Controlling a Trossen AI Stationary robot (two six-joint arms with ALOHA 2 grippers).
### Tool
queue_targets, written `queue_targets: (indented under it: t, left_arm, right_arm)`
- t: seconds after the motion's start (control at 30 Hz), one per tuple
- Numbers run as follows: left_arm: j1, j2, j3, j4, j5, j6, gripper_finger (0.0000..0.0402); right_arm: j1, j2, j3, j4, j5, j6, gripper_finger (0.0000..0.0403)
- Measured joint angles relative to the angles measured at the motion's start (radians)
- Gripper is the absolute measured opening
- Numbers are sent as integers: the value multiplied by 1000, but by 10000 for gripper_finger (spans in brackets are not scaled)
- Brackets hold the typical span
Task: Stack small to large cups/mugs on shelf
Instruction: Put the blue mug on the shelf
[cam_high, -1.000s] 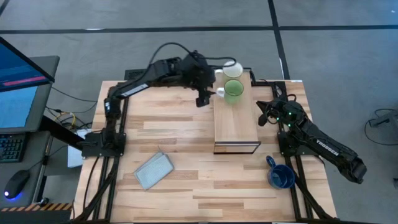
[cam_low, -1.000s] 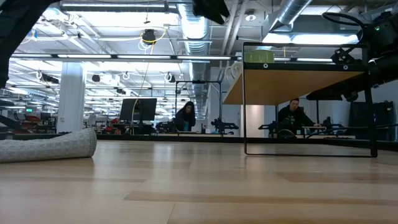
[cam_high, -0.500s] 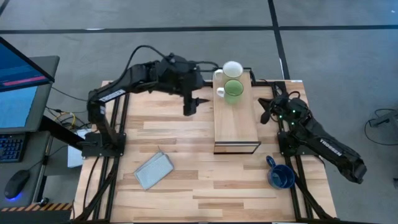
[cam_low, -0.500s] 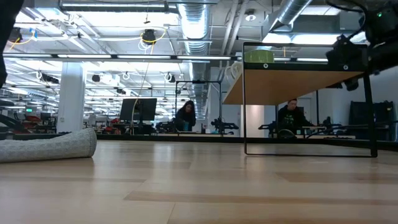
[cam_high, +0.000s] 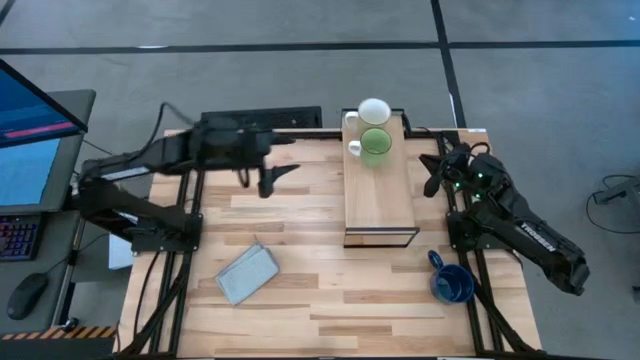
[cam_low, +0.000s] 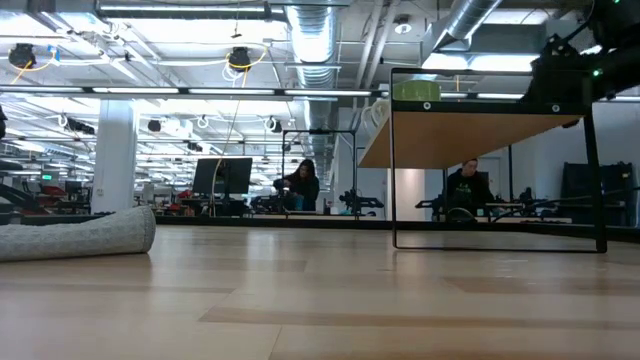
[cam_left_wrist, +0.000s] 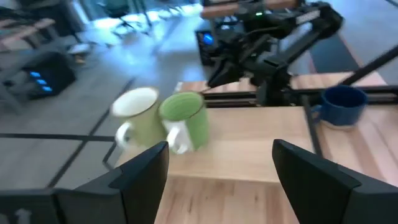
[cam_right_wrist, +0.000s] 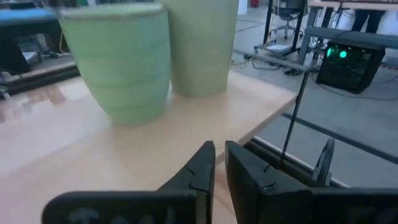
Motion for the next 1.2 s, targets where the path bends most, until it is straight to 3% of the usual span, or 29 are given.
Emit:
queue_targets:
  t: [0.27, 0.5, 0.63, 0.97, 1.2]
  left_arm:
    - [-1, -366, -553, 331, -86, -8, 277]
    - [0, -647, -915, 616, -353, -12, 277]
    - [1, -768, -1042, 630, -488, -15, 277]
    - [1, -992, -1269, 613, -492, -73, 277]
    - [1, -1106, -1383, 600, -612, -101, 277]
  right_arm:
    - [1, 0, 34, -2, -78, 0, 60]
    - [1, 0, 34, -8, -75, 0, 60]
    - [1, 0, 34, -8, -75, 0, 60]
    - [1, 0, 34, -7, -75, 0, 60]
    - [1, 0, 34, -7, -75, 0, 60]
